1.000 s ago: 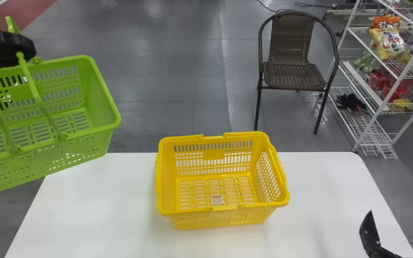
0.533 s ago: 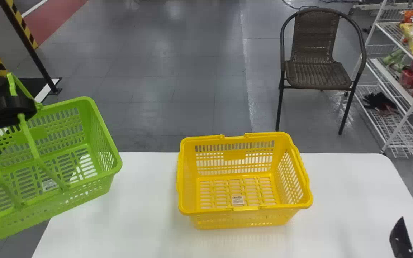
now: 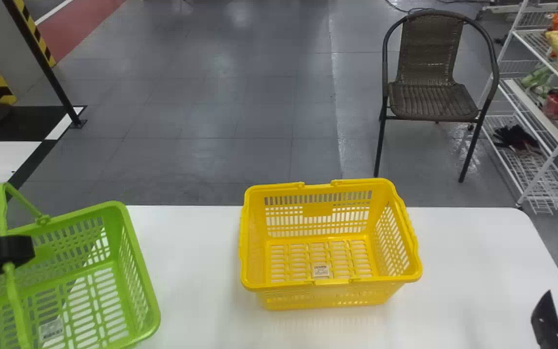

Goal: Grasp handle with right gripper to insert into left gripper then lift and swing left to center

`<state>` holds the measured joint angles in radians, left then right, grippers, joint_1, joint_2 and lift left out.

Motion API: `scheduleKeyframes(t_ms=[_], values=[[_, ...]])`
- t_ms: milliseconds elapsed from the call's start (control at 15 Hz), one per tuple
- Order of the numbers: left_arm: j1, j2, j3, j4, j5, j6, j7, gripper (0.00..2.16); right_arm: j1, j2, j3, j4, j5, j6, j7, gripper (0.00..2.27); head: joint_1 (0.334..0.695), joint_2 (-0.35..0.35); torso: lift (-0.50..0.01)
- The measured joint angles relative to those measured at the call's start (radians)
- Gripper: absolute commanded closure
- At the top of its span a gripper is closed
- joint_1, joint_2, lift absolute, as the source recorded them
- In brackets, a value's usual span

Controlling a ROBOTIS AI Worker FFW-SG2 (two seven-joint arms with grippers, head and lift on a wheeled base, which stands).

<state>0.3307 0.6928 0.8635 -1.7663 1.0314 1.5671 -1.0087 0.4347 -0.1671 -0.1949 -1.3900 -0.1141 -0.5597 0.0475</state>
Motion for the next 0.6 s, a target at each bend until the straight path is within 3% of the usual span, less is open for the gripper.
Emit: scheduleKeyframes(t_ms=[600], values=[[0.223,-0.243,-0.092,-0.366,0.039,0.000,0.051,2.06,-0.014,-0.004,-0.001,0.011,0.002,0.013,0.000,0.02,0.695,-0.182,0.000]])
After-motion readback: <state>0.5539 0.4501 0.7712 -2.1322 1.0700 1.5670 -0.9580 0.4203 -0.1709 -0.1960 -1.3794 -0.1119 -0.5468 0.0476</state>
